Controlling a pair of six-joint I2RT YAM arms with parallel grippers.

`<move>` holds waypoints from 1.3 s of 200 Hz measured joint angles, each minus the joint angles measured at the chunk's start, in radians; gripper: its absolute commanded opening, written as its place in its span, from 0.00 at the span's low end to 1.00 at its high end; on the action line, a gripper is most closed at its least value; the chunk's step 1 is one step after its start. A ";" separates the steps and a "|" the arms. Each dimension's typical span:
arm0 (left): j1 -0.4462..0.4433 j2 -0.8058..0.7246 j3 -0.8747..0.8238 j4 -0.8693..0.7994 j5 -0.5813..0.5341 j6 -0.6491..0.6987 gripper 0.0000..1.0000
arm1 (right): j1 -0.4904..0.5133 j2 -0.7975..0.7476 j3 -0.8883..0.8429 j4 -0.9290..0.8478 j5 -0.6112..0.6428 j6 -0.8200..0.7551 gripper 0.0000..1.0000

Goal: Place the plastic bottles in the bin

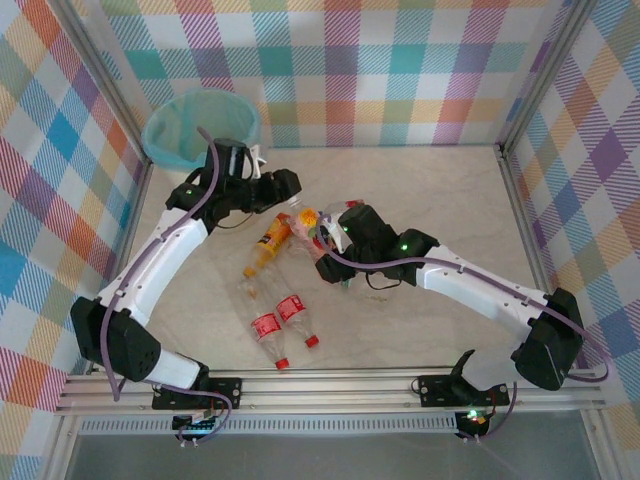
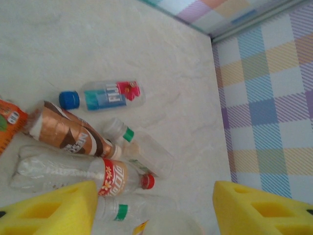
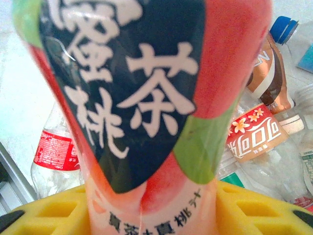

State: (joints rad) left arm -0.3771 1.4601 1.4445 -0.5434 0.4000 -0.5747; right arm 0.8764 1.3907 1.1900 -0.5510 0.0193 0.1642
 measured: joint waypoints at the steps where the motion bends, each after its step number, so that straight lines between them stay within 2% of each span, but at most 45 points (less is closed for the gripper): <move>1: 0.000 0.001 0.000 0.000 0.003 0.000 0.59 | 0.000 0.000 0.000 0.000 0.000 0.000 0.53; 53: 0.000 0.020 -0.001 0.005 0.077 -0.013 0.36 | 0.000 0.000 0.000 0.011 0.000 0.000 0.54; 66: 0.000 0.020 -0.001 0.005 0.088 -0.013 0.37 | 0.000 0.000 0.000 0.010 0.000 0.000 0.54; 83: -0.001 0.020 -0.001 0.005 0.096 -0.014 0.46 | 0.000 0.001 0.001 0.009 0.000 0.000 0.54; 96: -0.002 0.020 -0.001 0.003 0.100 -0.013 0.45 | 0.000 0.001 0.005 0.010 0.000 0.001 0.54; 110: -0.005 0.020 -0.001 0.004 0.106 -0.010 0.36 | 0.000 0.001 0.010 0.011 0.000 0.001 0.54; 127: -0.007 0.020 -0.001 0.004 0.108 -0.011 0.19 | 0.000 0.002 0.010 0.008 0.000 0.004 0.54; 154: -0.008 0.020 -0.001 0.004 0.103 -0.003 0.01 | 0.000 0.005 0.011 0.008 -0.002 0.005 0.56; 161: -0.008 0.020 -0.001 0.003 0.101 -0.003 0.00 | 0.000 0.006 0.011 0.008 -0.002 0.005 0.57; 182: -0.008 0.019 -0.001 -0.001 0.088 -0.004 0.00 | 0.000 0.008 0.012 0.009 -0.002 0.003 0.67; 219: -0.008 0.000 0.004 -0.019 0.026 -0.004 0.00 | 0.000 0.007 0.027 0.013 0.015 0.004 0.93; 242: -0.008 -0.026 0.024 -0.034 -0.017 -0.004 0.00 | 0.000 0.000 0.029 0.020 0.031 0.005 0.99; 260: -0.008 -0.047 0.061 -0.046 -0.049 0.000 0.00 | 0.000 -0.020 0.029 0.021 0.040 0.003 1.00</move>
State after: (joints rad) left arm -0.3855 1.4136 1.5055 -0.5896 0.3508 -0.5751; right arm 0.8764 1.3705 1.2194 -0.5304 0.0589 0.1677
